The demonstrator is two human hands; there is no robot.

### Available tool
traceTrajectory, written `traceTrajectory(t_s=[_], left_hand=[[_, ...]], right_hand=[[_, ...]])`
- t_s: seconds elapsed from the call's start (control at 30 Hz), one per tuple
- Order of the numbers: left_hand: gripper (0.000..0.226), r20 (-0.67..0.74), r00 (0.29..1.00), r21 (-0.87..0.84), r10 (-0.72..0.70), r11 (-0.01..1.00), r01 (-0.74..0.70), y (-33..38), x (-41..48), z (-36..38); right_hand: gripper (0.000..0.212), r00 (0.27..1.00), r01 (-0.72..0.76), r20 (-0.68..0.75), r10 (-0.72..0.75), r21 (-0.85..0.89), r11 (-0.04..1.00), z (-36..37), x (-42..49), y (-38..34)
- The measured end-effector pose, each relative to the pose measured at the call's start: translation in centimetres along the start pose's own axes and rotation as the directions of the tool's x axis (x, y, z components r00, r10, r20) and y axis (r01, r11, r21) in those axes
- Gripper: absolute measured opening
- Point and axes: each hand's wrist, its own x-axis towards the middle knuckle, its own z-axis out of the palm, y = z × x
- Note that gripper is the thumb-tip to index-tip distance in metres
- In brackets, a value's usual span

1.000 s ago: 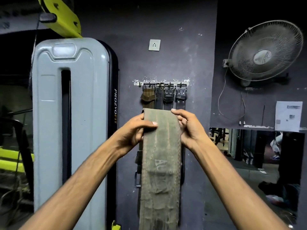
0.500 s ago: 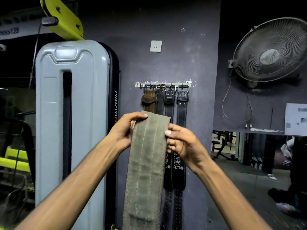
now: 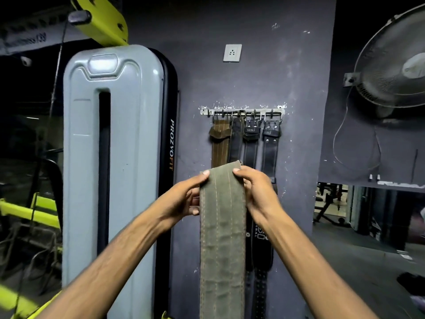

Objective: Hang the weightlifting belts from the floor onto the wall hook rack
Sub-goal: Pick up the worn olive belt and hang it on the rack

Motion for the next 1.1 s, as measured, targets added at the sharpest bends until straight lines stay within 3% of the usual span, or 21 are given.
traceTrajectory(t_s=[0.1, 0.23, 0.37, 0.5, 0.6, 0.67, 0.77, 0.93, 1.03, 1.1], left_hand=[[0.032, -0.075, 0.995, -0.181, -0.07, 0.982, 0.055, -0.5, 3.5, -2.0], [0.037, -0.16, 0.987, -0.171, -0.022, 0.985, -0.006, -1.2, 8.1, -4.6], [0.013, -0.2, 0.97, -0.059, 0.139, 0.986, -0.153, -2.6, 12.4, -7.5], [0.023, -0.149, 0.956, 0.019, 0.251, 0.968, -0.251, -3.9, 16.3, -11.3], [0.027, -0.067, 0.961, 0.111, 0.269, 0.959, -0.261, -4.7, 18.5, -13.4], [0.027, -0.04, 0.962, 0.173, 0.271, 0.95, -0.261, -5.0, 20.1, -14.4], [0.027, -0.074, 0.961, 0.28, 0.268, 0.93, -0.238, -4.7, 23.0, -15.8], [0.061, -0.203, 0.929, 0.475, 0.31, 0.861, -0.183, -4.2, 28.5, -18.2], [0.044, -0.264, 0.878, 0.6, 0.399, 0.781, -0.175, -3.9, 32.1, -19.2], [0.038, -0.253, 0.859, 0.671, 0.445, 0.721, -0.176, -3.4, 34.5, -19.7]], right_hand=[[0.02, 0.994, 0.095, 0.063, -0.086, -0.141, 0.985, -0.2, 1.2, 1.8], [0.022, 0.988, 0.145, 0.084, -0.132, -0.164, 0.976, -0.3, 4.3, 4.6], [0.016, 1.0, 0.026, -0.005, -0.027, -0.173, 0.985, 0.4, 8.5, 6.2], [0.022, 0.984, -0.155, -0.103, 0.142, -0.135, 0.979, 1.1, 14.4, 7.7], [0.029, 0.971, -0.078, -0.234, 0.056, -0.085, 0.993, 2.1, 18.1, 8.5], [0.022, 0.955, -0.032, -0.296, -0.008, -0.13, 0.991, 2.5, 20.4, 9.3], [0.023, 0.959, 0.006, -0.274, -0.074, -0.238, 0.971, 3.2, 23.2, 10.5], [0.034, 0.938, 0.082, -0.27, -0.219, -0.442, 0.893, 4.1, 28.7, 12.9], [0.045, 0.914, 0.084, -0.275, -0.298, -0.592, 0.802, 4.0, 32.4, 14.4], [0.031, 0.899, 0.122, -0.233, -0.369, -0.678, 0.725, 3.3, 34.9, 15.1]])
